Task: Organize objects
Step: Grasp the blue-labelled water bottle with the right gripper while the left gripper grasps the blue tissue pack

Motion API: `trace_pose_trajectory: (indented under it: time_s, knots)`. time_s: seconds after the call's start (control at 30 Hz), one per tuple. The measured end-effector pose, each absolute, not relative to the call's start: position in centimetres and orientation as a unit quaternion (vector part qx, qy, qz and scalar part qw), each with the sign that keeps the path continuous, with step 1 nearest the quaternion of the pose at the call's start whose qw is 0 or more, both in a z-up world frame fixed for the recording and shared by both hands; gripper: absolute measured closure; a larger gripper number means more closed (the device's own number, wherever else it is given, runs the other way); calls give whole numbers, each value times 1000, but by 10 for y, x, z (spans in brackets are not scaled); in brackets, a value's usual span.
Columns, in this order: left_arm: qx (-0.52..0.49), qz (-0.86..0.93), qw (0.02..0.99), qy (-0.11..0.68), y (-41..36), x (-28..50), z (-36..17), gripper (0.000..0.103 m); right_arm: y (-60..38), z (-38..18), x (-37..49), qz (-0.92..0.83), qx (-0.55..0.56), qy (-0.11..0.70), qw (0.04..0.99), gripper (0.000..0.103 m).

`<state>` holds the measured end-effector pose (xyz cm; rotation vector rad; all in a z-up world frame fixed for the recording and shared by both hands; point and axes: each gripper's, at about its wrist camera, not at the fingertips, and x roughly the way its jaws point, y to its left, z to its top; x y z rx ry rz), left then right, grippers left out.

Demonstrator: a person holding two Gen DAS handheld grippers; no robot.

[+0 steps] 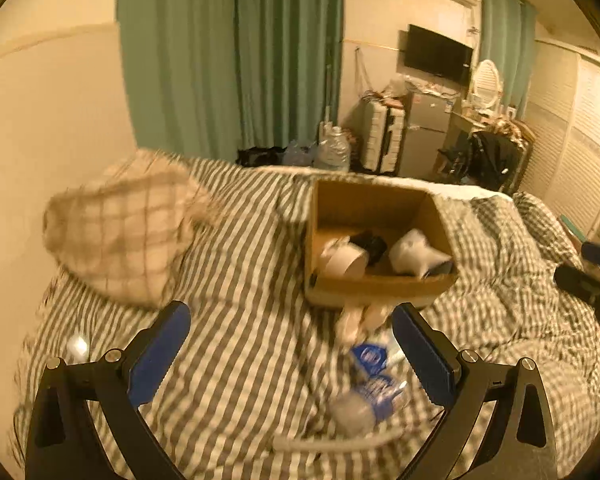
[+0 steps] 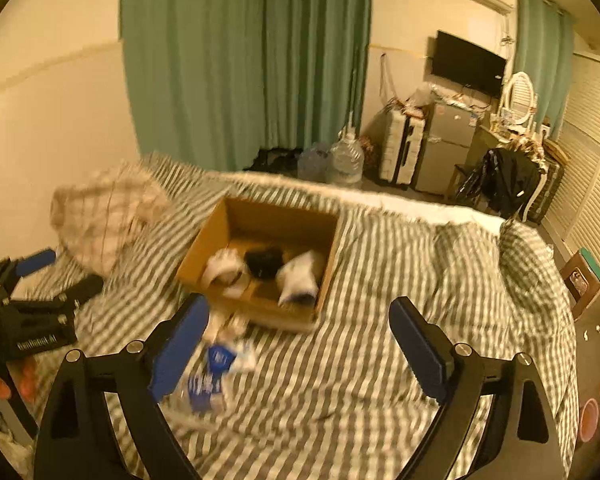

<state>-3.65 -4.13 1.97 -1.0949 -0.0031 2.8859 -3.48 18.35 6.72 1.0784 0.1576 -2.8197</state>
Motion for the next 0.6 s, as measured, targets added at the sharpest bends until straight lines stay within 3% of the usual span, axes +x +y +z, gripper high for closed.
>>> trace_pose_trajectory:
  time_s: [0.4,0.6]
  knots:
    - [-435,900,-20,34,-52,-19,-98,0,112,-71,-46,-876,452,84,146,10]
    - [-460,886,-48,10,-71,-29,-119,0,93,-116,-63,-842,503,105,167,10]
